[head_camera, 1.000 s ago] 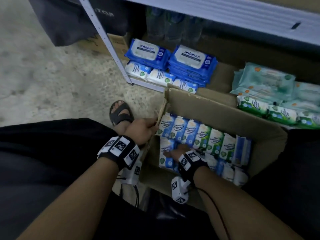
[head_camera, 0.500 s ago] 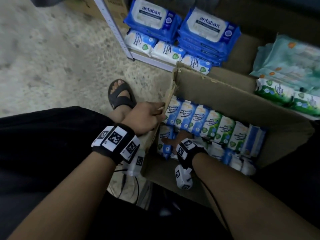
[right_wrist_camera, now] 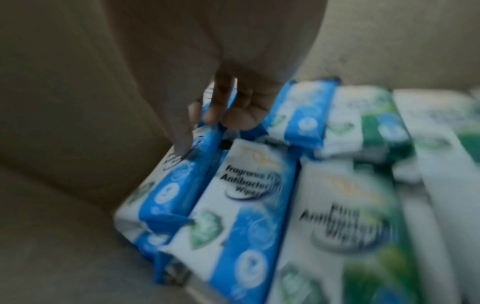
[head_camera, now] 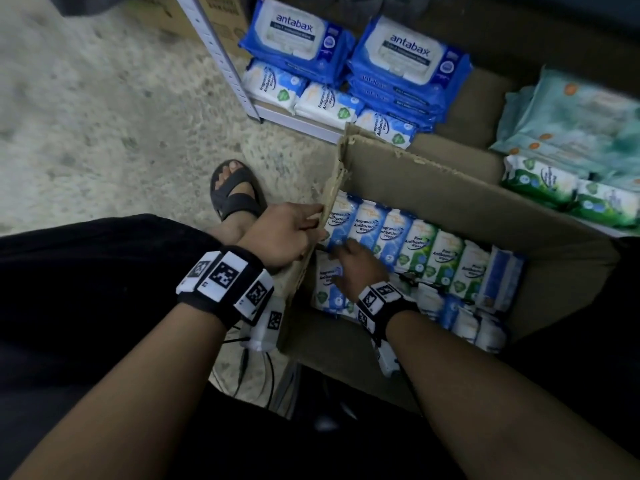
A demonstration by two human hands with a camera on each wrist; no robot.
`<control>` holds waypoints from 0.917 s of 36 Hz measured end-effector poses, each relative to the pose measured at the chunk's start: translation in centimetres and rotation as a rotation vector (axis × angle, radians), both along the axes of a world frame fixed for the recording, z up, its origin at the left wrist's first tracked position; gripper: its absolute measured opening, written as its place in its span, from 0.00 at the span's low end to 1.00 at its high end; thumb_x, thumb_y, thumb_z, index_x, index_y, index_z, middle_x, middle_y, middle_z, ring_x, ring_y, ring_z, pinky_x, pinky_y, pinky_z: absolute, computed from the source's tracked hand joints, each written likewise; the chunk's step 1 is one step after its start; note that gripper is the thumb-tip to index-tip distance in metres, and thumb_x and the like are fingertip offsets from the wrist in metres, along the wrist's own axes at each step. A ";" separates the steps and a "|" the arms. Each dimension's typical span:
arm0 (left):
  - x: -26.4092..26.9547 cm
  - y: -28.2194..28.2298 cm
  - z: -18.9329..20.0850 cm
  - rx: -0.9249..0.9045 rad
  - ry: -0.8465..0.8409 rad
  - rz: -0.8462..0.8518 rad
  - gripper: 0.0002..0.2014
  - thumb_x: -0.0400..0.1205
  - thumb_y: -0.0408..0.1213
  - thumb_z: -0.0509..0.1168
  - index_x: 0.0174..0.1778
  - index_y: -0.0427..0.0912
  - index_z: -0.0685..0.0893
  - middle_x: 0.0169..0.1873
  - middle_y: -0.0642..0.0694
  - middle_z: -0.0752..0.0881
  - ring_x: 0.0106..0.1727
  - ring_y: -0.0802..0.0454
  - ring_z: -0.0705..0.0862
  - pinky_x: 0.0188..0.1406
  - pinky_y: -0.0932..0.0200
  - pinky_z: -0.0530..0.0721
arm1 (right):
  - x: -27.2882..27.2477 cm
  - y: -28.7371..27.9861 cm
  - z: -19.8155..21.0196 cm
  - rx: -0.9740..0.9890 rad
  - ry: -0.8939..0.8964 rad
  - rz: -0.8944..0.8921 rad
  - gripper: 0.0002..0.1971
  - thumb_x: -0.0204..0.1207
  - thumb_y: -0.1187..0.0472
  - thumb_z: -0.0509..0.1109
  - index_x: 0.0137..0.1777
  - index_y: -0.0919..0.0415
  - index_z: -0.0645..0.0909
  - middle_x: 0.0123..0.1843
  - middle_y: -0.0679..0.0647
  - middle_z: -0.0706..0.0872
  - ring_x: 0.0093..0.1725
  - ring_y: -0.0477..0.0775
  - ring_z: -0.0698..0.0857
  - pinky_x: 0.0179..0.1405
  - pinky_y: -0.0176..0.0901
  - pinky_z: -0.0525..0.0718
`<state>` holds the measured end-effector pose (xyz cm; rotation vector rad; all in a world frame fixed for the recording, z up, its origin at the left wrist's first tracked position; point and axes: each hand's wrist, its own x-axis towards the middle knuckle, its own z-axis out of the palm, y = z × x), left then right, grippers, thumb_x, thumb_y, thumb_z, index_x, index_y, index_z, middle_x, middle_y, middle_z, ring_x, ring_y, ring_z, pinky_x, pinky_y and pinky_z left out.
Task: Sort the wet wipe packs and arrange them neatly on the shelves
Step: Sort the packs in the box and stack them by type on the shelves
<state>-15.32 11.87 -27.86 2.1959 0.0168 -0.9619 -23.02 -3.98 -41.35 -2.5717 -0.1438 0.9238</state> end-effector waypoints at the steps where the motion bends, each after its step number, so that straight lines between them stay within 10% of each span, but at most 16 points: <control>1: 0.0 0.0 -0.1 -0.005 0.003 0.002 0.24 0.85 0.40 0.67 0.78 0.45 0.75 0.67 0.50 0.84 0.48 0.70 0.80 0.33 0.88 0.71 | -0.1 0.1 0.0 0.004 -0.008 0.038 0.25 0.74 0.61 0.75 0.71 0.52 0.77 0.71 0.56 0.72 0.69 0.63 0.74 0.56 0.55 0.83; 5: 0.0 0.0 -0.3 -0.031 0.022 0.021 0.24 0.85 0.39 0.67 0.78 0.46 0.75 0.67 0.49 0.85 0.33 0.80 0.77 0.33 0.86 0.74 | -0.6 0.1 -0.4 -0.066 0.029 0.128 0.25 0.76 0.60 0.74 0.73 0.52 0.77 0.72 0.58 0.75 0.71 0.65 0.75 0.60 0.57 0.83; 9: 0.0 0.2 -0.5 -0.037 0.037 0.026 0.25 0.85 0.39 0.67 0.79 0.45 0.74 0.68 0.47 0.83 0.51 0.66 0.82 0.36 0.81 0.81 | -1.0 0.5 -0.2 -0.128 0.025 0.155 0.22 0.78 0.60 0.70 0.72 0.55 0.76 0.68 0.58 0.80 0.65 0.64 0.81 0.55 0.57 0.86; 16: 0.0 0.3 -0.4 -0.037 0.044 0.024 0.26 0.85 0.40 0.67 0.80 0.45 0.72 0.70 0.46 0.82 0.52 0.64 0.80 0.29 0.79 0.80 | -1.0 0.0 -0.7 -0.149 -0.028 0.221 0.32 0.73 0.51 0.77 0.75 0.58 0.72 0.73 0.60 0.69 0.73 0.65 0.68 0.55 0.57 0.83; 22: 0.1 0.5 -0.6 -0.027 0.031 -0.001 0.26 0.85 0.41 0.67 0.80 0.46 0.73 0.69 0.49 0.83 0.51 0.60 0.86 0.40 0.69 0.87 | -1.1 -0.2 -0.9 -0.114 0.018 0.171 0.36 0.72 0.48 0.78 0.76 0.57 0.68 0.69 0.56 0.75 0.62 0.63 0.82 0.51 0.56 0.86; 28: 0.2 0.6 -1.2 -0.042 0.021 -0.021 0.26 0.85 0.40 0.67 0.81 0.45 0.71 0.70 0.46 0.82 0.60 0.68 0.75 0.32 0.87 0.74 | -1.2 0.3 -0.8 -0.188 -0.023 0.218 0.39 0.70 0.43 0.77 0.77 0.56 0.67 0.71 0.58 0.73 0.68 0.63 0.76 0.58 0.57 0.80; 33: 0.3 0.8 -1.8 -0.048 0.014 -0.030 0.27 0.85 0.41 0.67 0.81 0.44 0.72 0.70 0.46 0.82 0.66 0.65 0.76 0.37 0.88 0.73 | -1.0 1.4 -0.3 -0.064 -0.086 0.313 0.32 0.73 0.59 0.76 0.77 0.57 0.71 0.74 0.59 0.73 0.71 0.64 0.74 0.63 0.59 0.79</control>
